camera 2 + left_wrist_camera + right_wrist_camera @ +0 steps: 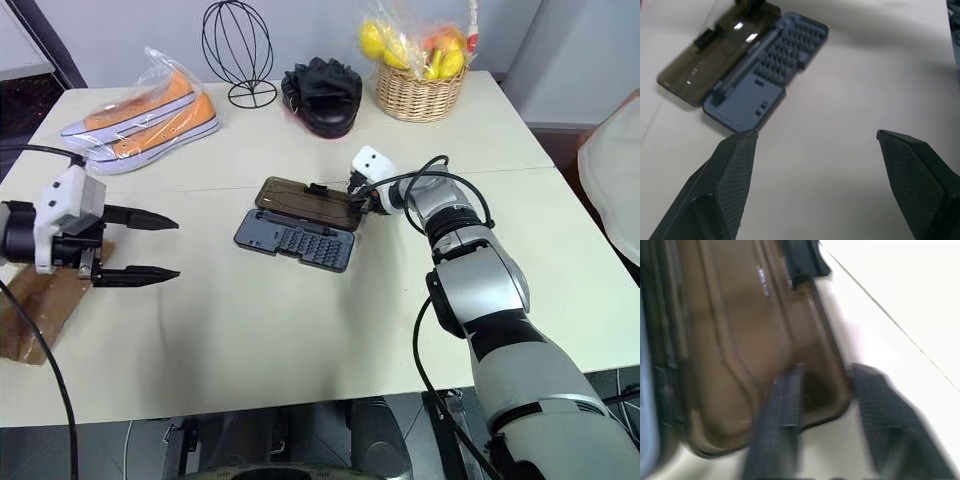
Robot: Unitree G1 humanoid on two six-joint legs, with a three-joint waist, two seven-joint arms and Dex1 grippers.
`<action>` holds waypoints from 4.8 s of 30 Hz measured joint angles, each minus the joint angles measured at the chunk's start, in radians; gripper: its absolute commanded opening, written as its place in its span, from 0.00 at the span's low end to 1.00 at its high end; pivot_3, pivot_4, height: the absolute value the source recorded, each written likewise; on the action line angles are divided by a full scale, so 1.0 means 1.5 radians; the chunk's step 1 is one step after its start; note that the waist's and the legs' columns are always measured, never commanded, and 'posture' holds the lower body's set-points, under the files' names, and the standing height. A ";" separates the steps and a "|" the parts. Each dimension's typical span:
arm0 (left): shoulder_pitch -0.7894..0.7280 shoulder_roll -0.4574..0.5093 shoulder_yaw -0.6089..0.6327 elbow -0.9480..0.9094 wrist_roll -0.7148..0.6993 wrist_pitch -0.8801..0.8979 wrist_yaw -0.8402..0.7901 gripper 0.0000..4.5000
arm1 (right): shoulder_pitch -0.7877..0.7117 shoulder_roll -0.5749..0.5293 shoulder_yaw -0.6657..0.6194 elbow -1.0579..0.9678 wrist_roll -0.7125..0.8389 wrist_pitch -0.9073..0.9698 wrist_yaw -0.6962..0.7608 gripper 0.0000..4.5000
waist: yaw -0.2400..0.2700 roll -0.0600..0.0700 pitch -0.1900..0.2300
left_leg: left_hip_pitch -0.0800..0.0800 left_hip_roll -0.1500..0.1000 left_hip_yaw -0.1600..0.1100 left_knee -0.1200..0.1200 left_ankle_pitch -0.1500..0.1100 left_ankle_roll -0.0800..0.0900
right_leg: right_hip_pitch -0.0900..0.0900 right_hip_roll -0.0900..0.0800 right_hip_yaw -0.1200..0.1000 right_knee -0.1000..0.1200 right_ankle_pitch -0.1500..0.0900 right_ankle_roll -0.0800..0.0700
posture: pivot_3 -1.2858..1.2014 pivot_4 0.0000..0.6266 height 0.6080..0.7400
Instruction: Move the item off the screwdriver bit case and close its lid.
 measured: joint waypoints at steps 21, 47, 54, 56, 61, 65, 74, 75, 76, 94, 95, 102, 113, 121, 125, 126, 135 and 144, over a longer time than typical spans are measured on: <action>-0.033 0.000 -0.021 0.010 0.002 0.000 0.006 0.89 | 0.006 0.008 -0.009 0.000 -0.091 -0.077 -0.001 0.05 | -0.002 0.000 0.000 | 0.001 0.000 0.000 0.000 0.000 0.000 | 0.001 0.000 0.000 0.001 0.000 0.000 | 0.52 0.24 1.00; 0.236 0.052 0.110 -0.135 -0.053 0.054 -0.111 0.89 | 0.240 -0.005 0.016 -0.366 0.024 -0.265 0.438 0.05 | -0.015 0.001 0.000 | 0.004 0.002 -0.001 0.000 0.000 -0.001 | 0.003 0.000 0.000 0.001 0.000 0.000 | 0.52 0.24 1.00; 0.257 0.052 0.150 -0.140 -0.051 0.051 -0.112 0.89 | 0.240 0.002 0.031 -0.413 0.017 -0.197 0.369 0.05 | -0.012 0.001 0.001 | 0.010 0.001 -0.001 0.000 0.000 -0.001 | 0.009 0.000 0.000 0.002 0.000 -0.001 | 0.52 0.24 1.00; 0.249 0.052 0.152 -0.135 -0.051 0.051 -0.105 0.89 | 0.228 0.005 0.030 -0.413 0.018 -0.154 0.347 0.10 | -0.012 0.001 0.001 | 0.010 0.001 -0.001 0.000 0.000 -0.001 | 0.009 0.000 0.000 0.002 0.000 -0.001 | 0.52 0.24 1.00; 0.249 0.051 0.153 -0.136 -0.060 0.054 -0.098 0.89 | 0.208 -0.014 -0.003 -0.482 0.069 -0.008 0.343 0.58 | -0.001 0.001 0.001 | 0.010 0.001 -0.001 0.000 0.000 -0.001 | 0.009 0.000 0.000 0.001 0.000 -0.001 | 0.52 0.24 1.00; 0.250 0.051 0.154 -0.133 -0.061 0.053 -0.097 0.89 | 0.215 -0.032 -0.001 -0.571 0.073 0.095 0.322 0.68 | 0.003 0.001 0.001 | 0.010 0.001 -0.001 0.000 0.000 -0.001 | 0.009 0.000 0.000 0.001 0.000 -0.001 | 0.52 0.24 1.00; 0.196 0.051 0.132 -0.108 -0.062 0.039 -0.083 0.89 | 0.347 -0.041 0.062 -0.704 0.041 0.265 0.215 0.68 | 0.007 0.001 0.001 | 0.010 0.000 0.000 0.000 0.000 -0.001 | 0.009 0.000 0.000 0.001 0.000 -0.001 | 0.52 0.24 1.00; 0.196 0.051 0.129 -0.107 -0.062 0.039 -0.082 0.89 | 0.345 -0.043 0.062 -0.702 0.039 0.263 0.205 0.68 | 0.006 0.001 0.001 | 0.010 0.001 0.000 0.000 0.000 -0.001 | 0.009 0.000 0.000 0.001 0.000 -0.001 | 0.52 0.24 1.00; 0.194 0.051 0.125 -0.106 -0.062 0.038 -0.082 0.89 | 0.345 -0.043 0.064 -0.701 0.037 0.261 0.199 0.68 | 0.005 0.001 0.001 | 0.010 0.001 0.000 0.000 0.000 -0.001 | 0.009 0.000 0.000 0.001 0.000 -0.001 | 0.52 0.24 1.00; 0.171 0.051 0.101 -0.081 -0.052 0.024 -0.083 0.89 | 0.323 -0.060 0.107 -0.633 0.015 0.059 0.176 0.02 | 0.003 0.000 0.000 | 0.010 0.001 0.000 0.000 0.000 0.000 | 0.010 0.000 -0.001 0.001 -0.001 -0.001 | 0.52 0.24 1.00; 0.172 0.051 0.101 -0.081 -0.052 0.024 -0.083 0.89 | 0.323 -0.064 0.109 -0.628 0.015 0.040 0.180 0.02 | 0.003 0.000 0.000 | 0.010 0.001 0.000 0.000 0.000 0.000 | 0.010 0.000 -0.001 0.000 -0.001 -0.001 | 0.52 0.24 1.00; 0.208 0.050 0.109 -0.115 -0.067 0.039 -0.088 0.89 | 0.307 -0.086 0.113 -0.546 0.026 -0.142 0.255 0.02 | 0.003 0.000 0.000 | 0.010 0.001 0.000 0.000 0.000 0.000 | 0.010 0.000 0.000 0.000 0.000 -0.001 | 0.52 0.24 1.00; 0.247 0.027 0.114 -0.166 -0.081 0.054 -0.066 0.89 | 0.261 -0.066 0.119 -0.458 0.010 -0.203 0.278 0.02 | 0.002 0.000 0.000 | 0.010 0.001 -0.001 0.000 0.000 0.000 | 0.010 0.000 0.000 0.000 0.000 -0.001 | 0.52 0.24 1.00; 0.231 0.027 0.103 -0.140 -0.066 0.038 -0.053 0.89 | 0.253 -0.074 0.120 -0.442 0.000 -0.183 0.252 0.02 | 0.008 0.000 0.000 | 0.015 0.001 -0.001 0.000 0.000 0.000 | 0.015 -0.001 0.000 0.000 -0.002 -0.003 | 0.52 0.24 1.00; 0.222 0.027 0.099 -0.136 -0.066 0.036 -0.053 0.89 | 0.255 -0.097 0.119 -0.446 0.000 -0.165 0.240 0.02 | 0.019 0.000 0.000 | 0.018 0.001 0.000 0.000 0.000 0.000 | 0.018 -0.001 0.000 -0.001 -0.002 -0.003 | 0.52 0.24 1.00; 0.220 0.026 0.097 -0.136 -0.066 0.036 -0.052 0.89 | 0.258 -0.101 0.115 -0.452 0.000 -0.152 0.239 0.02 | 0.021 0.001 0.001 | 0.019 0.001 0.000 0.000 0.000 0.000 | 0.019 -0.001 0.000 -0.002 -0.002 -0.003 | 0.52 0.24 1.00; 0.170 -0.059 0.027 -0.151 -0.096 0.059 0.019 0.71 | 0.288 -0.113 0.105 -0.523 0.002 -0.072 0.225 0.00 | 0.022 0.001 0.001 | 0.020 0.001 -0.001 -0.001 0.000 0.000 | 0.021 -0.001 0.000 -0.003 -0.002 -0.003 | 0.52 0.24 1.00; 0.173 -0.161 -0.131 -0.115 -0.026 0.018 0.058 0.01 | 0.297 -0.113 0.103 -0.535 0.001 -0.069 0.217 0.00 | 0.021 0.001 0.001 | 0.020 0.001 -0.001 -0.001 0.000 0.000 | 0.021 -0.001 0.000 -0.003 -0.002 -0.003 | 0.52 0.24 1.00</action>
